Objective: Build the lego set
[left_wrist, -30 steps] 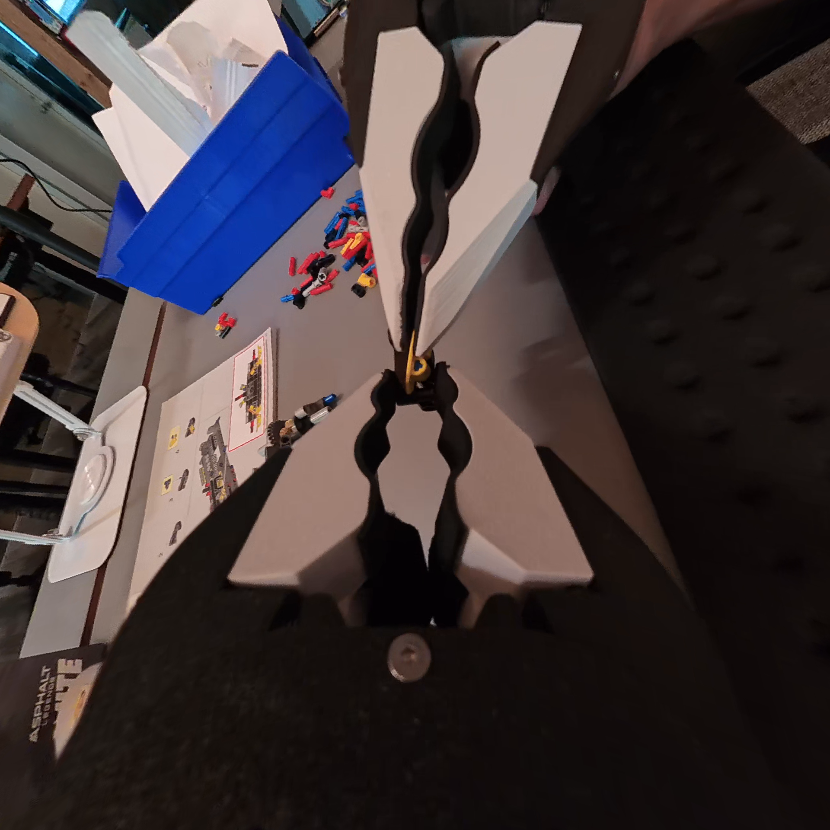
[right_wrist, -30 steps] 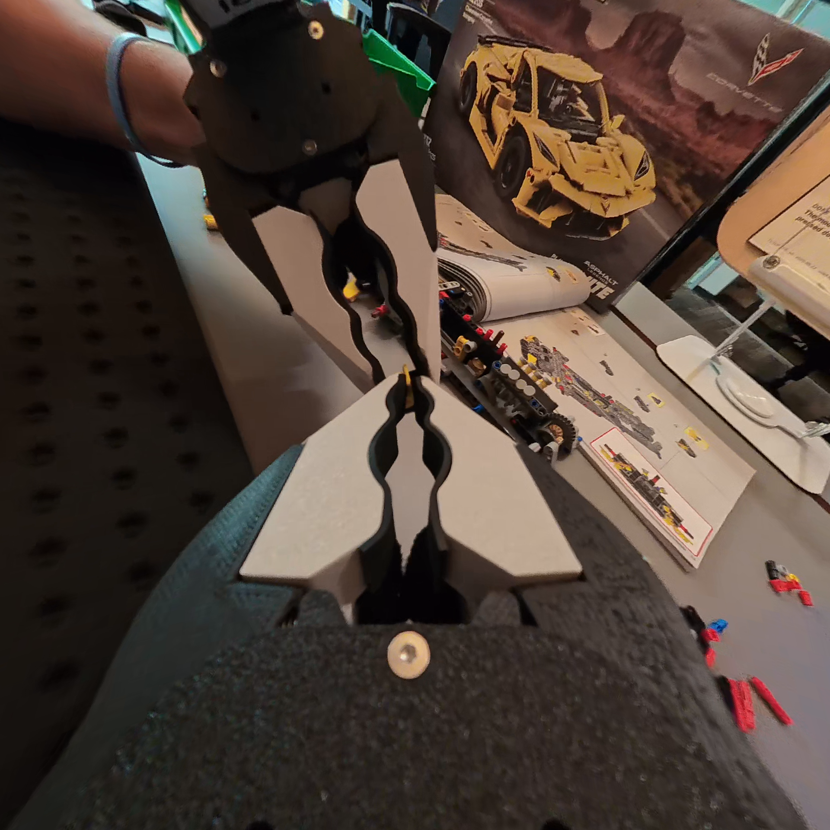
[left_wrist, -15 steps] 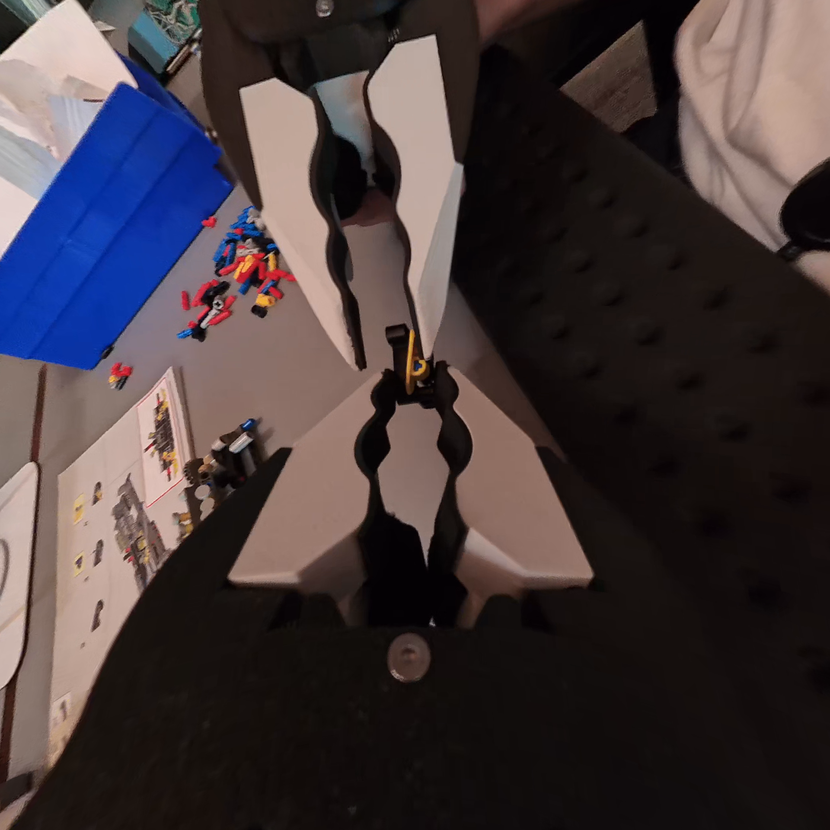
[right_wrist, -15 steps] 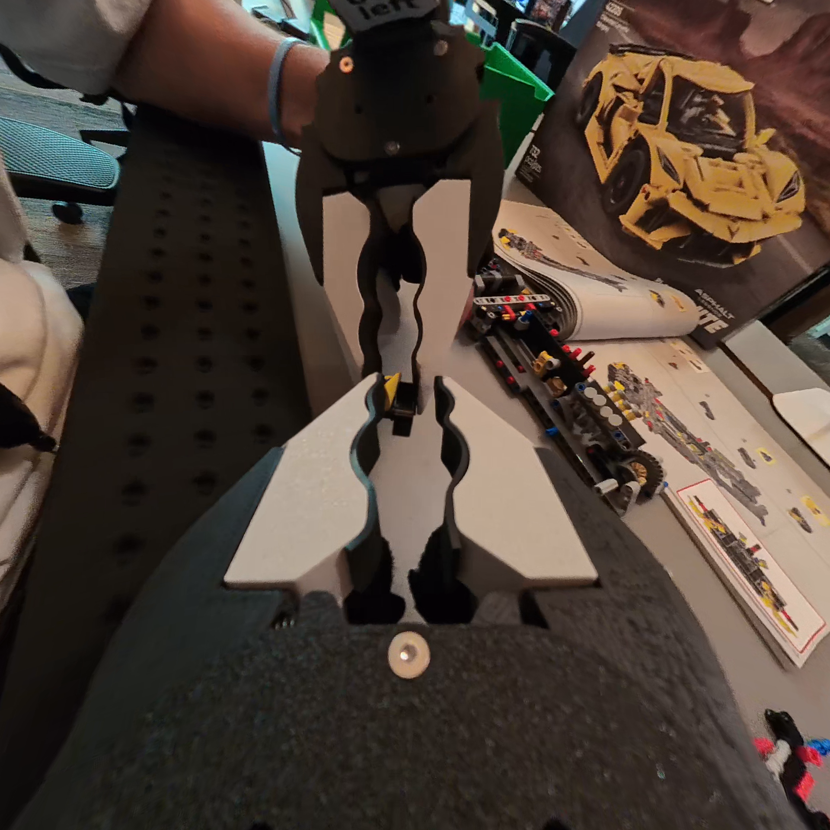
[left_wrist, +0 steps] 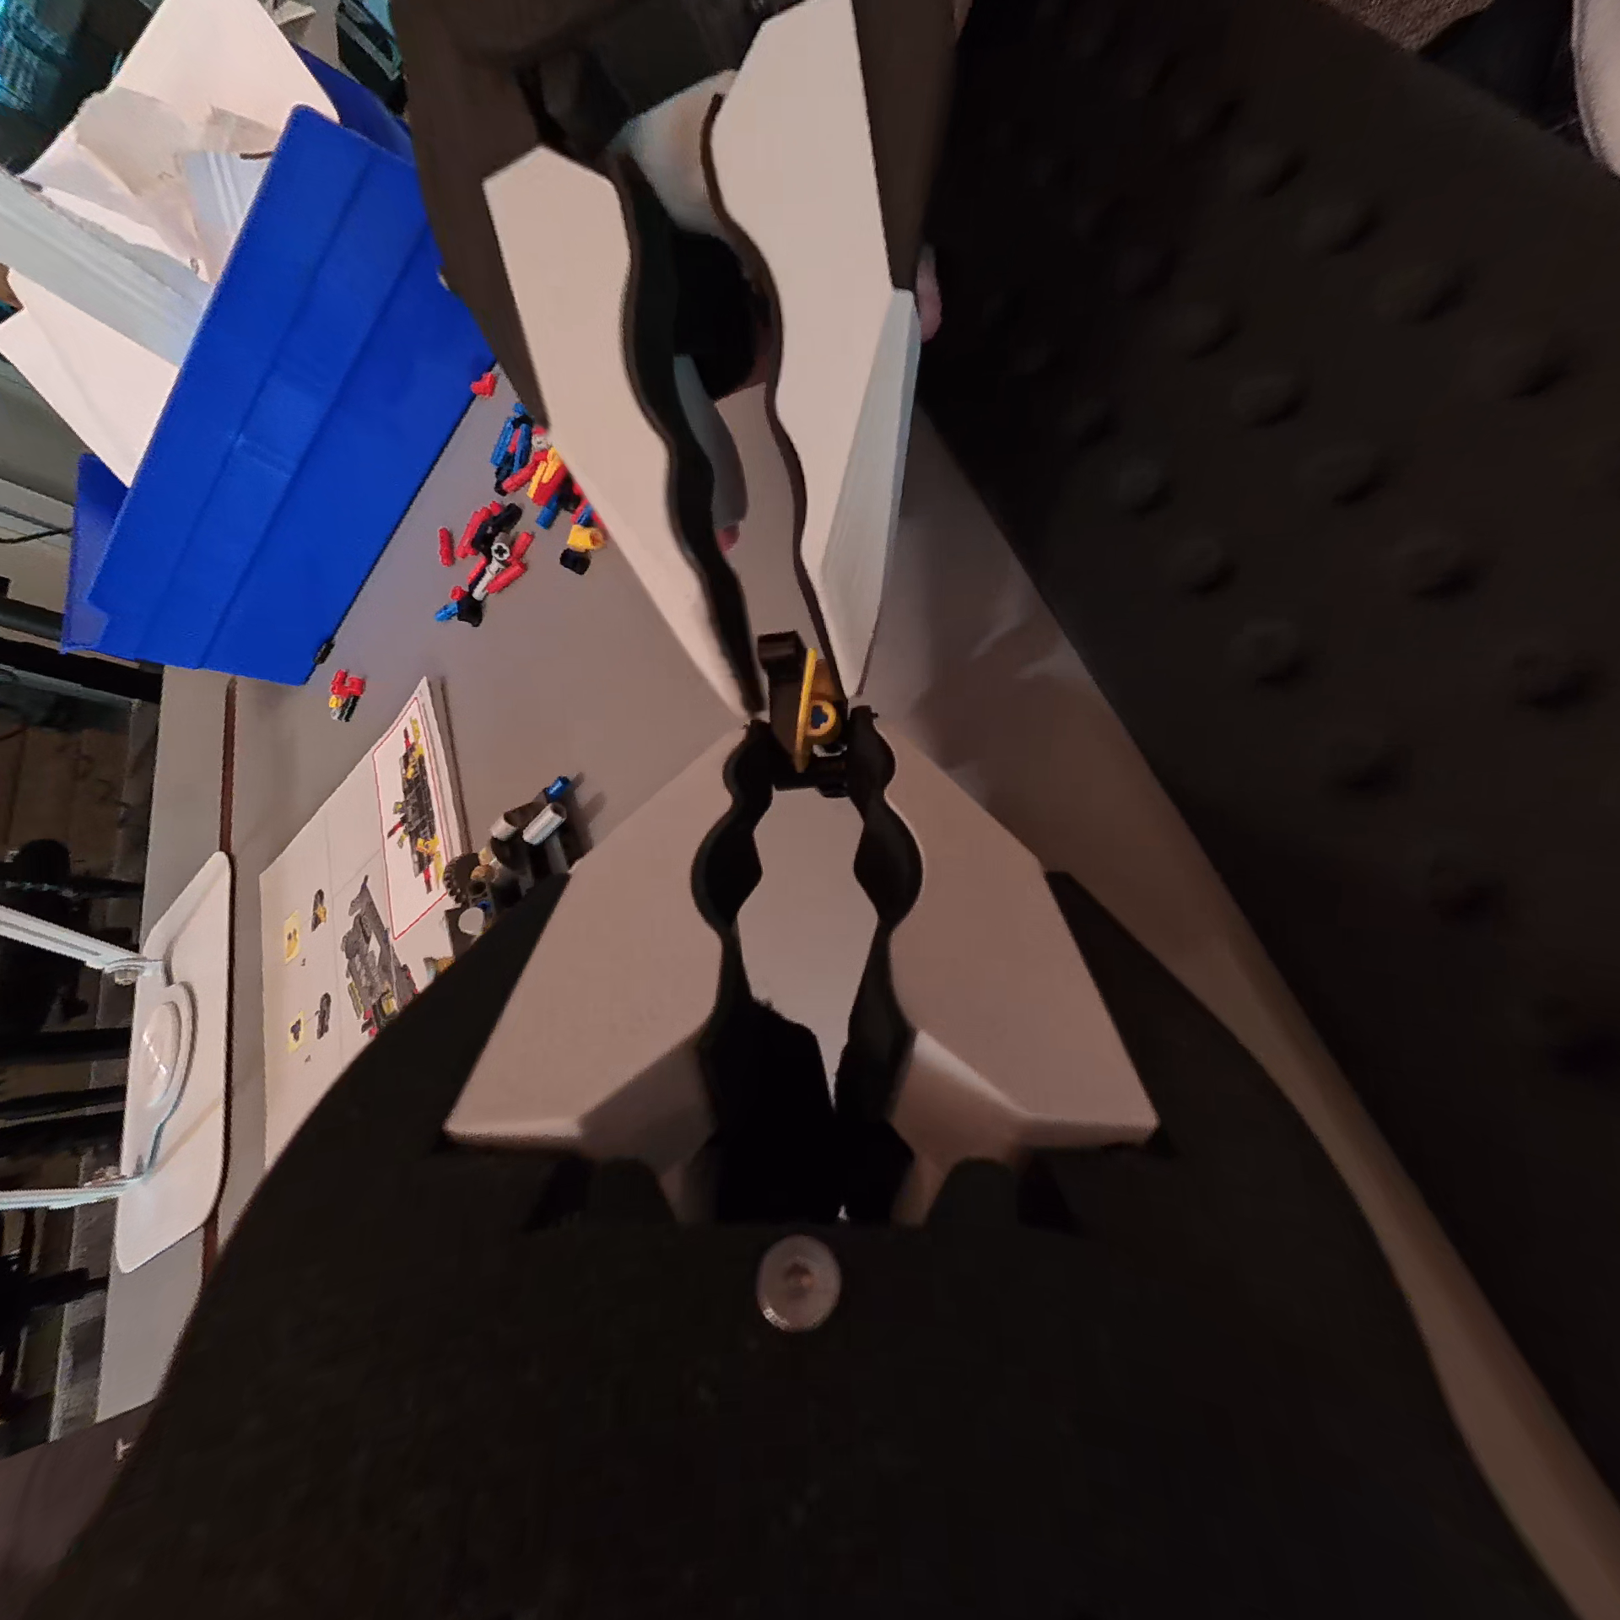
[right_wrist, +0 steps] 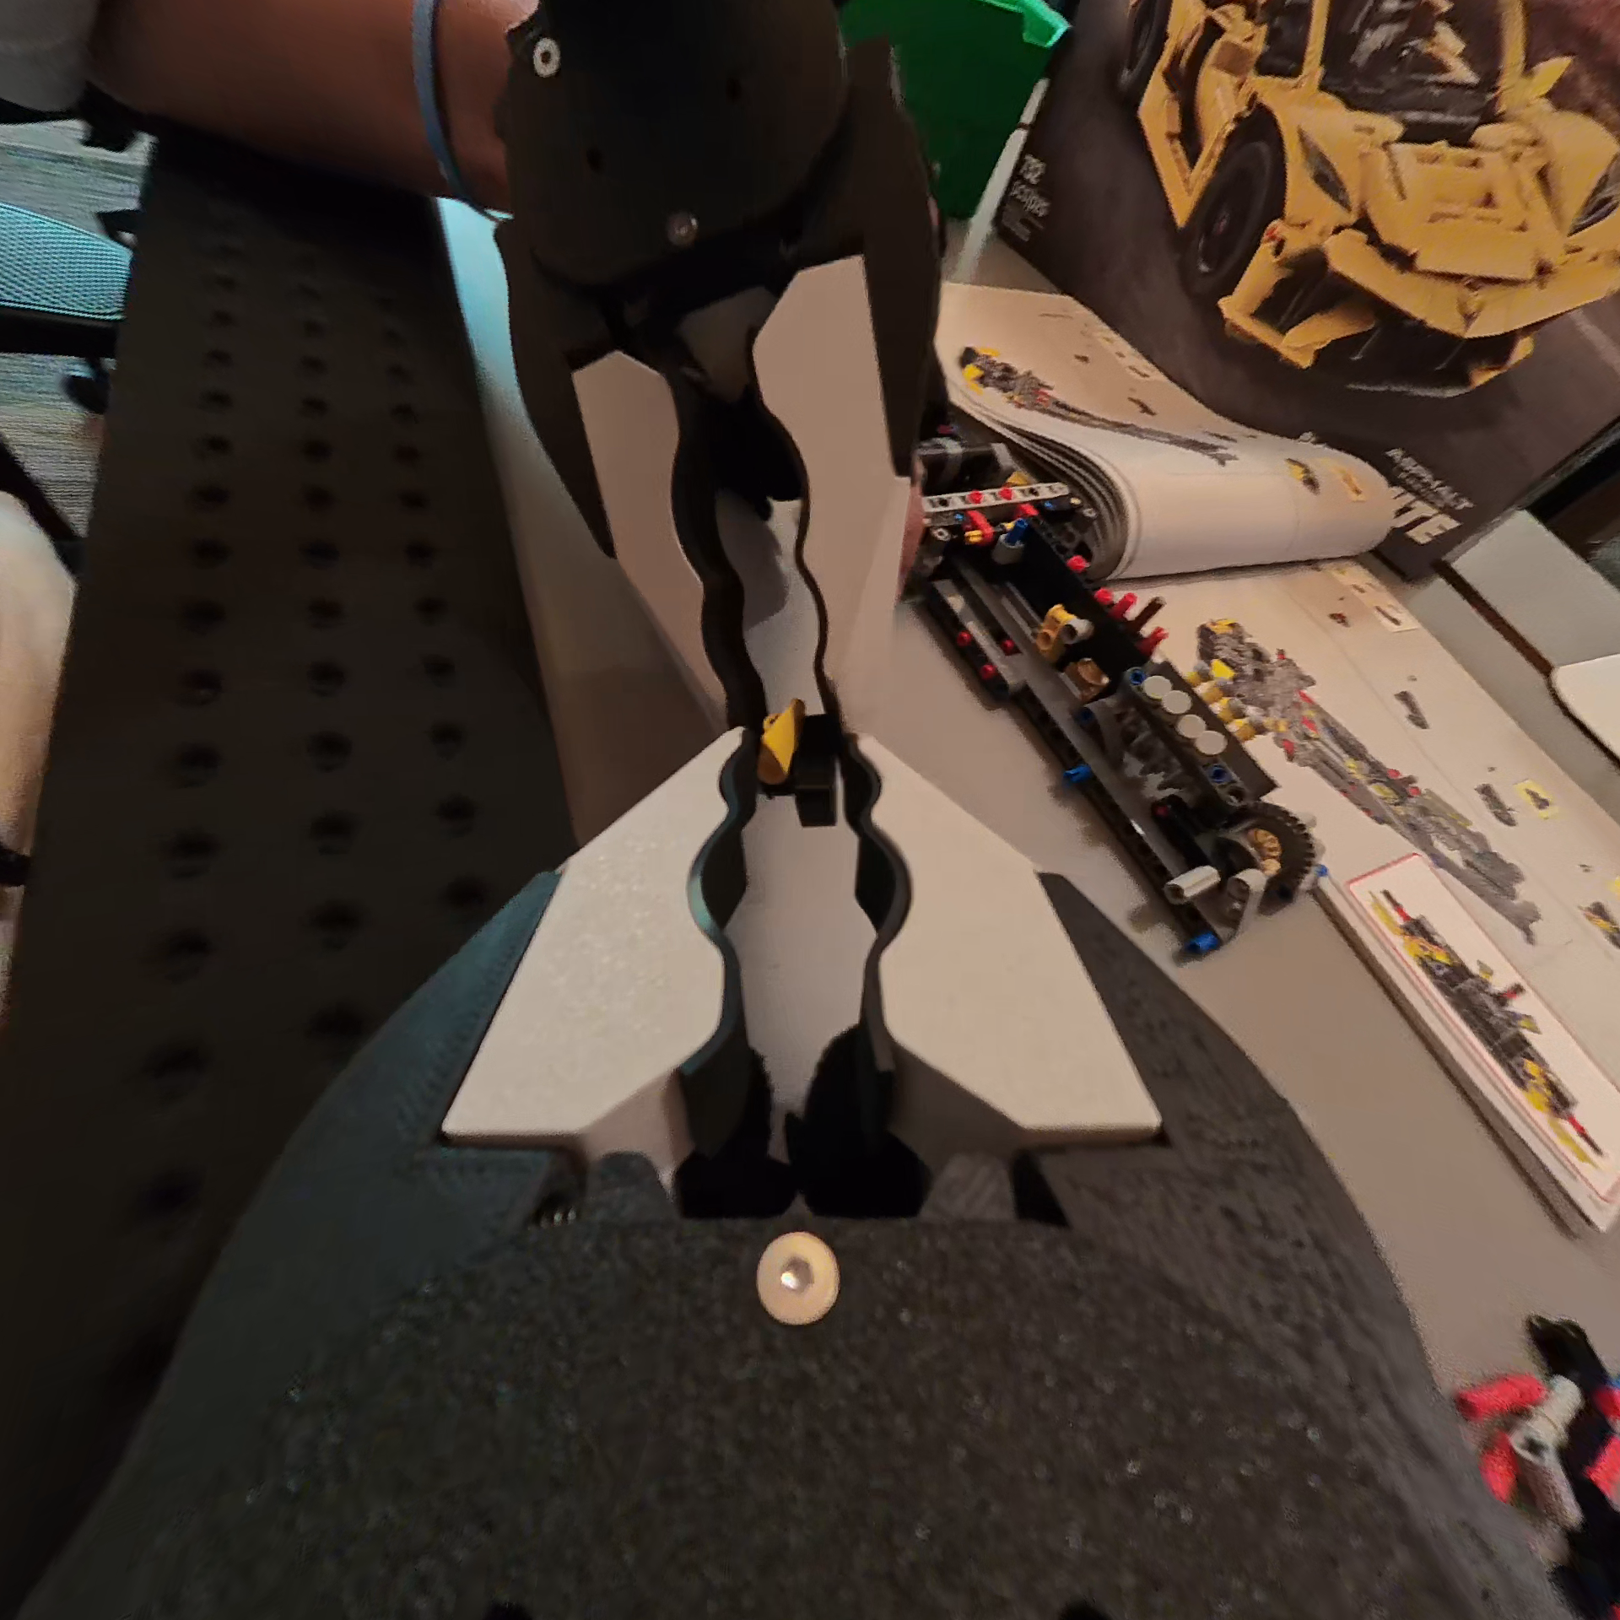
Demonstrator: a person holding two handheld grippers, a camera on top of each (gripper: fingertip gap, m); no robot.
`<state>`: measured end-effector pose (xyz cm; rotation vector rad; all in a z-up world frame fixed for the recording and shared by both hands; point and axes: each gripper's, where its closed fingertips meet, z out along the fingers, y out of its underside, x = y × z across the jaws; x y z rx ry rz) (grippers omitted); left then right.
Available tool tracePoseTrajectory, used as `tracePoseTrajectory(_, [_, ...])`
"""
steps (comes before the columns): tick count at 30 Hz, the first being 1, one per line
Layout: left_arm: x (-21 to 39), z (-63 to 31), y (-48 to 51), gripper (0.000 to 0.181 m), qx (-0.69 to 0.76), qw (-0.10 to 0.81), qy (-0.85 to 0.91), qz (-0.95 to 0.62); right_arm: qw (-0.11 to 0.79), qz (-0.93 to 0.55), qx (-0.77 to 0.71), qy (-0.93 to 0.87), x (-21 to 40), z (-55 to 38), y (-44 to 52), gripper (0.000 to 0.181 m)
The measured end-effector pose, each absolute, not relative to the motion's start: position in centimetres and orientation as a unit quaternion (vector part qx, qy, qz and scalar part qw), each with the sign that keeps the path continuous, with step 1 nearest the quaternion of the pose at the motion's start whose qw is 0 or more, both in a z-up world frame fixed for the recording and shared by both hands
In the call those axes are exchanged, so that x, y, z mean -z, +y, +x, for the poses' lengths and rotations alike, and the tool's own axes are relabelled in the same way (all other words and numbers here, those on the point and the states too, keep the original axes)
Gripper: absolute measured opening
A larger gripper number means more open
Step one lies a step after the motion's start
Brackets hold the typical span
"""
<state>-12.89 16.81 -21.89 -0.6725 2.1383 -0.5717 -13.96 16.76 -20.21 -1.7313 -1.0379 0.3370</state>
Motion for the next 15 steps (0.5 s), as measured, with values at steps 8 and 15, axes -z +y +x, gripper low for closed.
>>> tracePoseTrajectory(8, [22.38, -13.02, 16.51, 0.015, 0.221, 0.395, 0.854, -0.257, 0.499, -0.727, -0.164, -0.442, 20.70, -14.27, 16.34, 0.013])
tracePoseTrajectory(15, [22.64, -12.92, 16.68, 0.016, 0.208, 0.397, 0.856, -0.257, 0.501, -0.727, -0.149, -0.445, 20.83, -14.22, 16.48, 0.007])
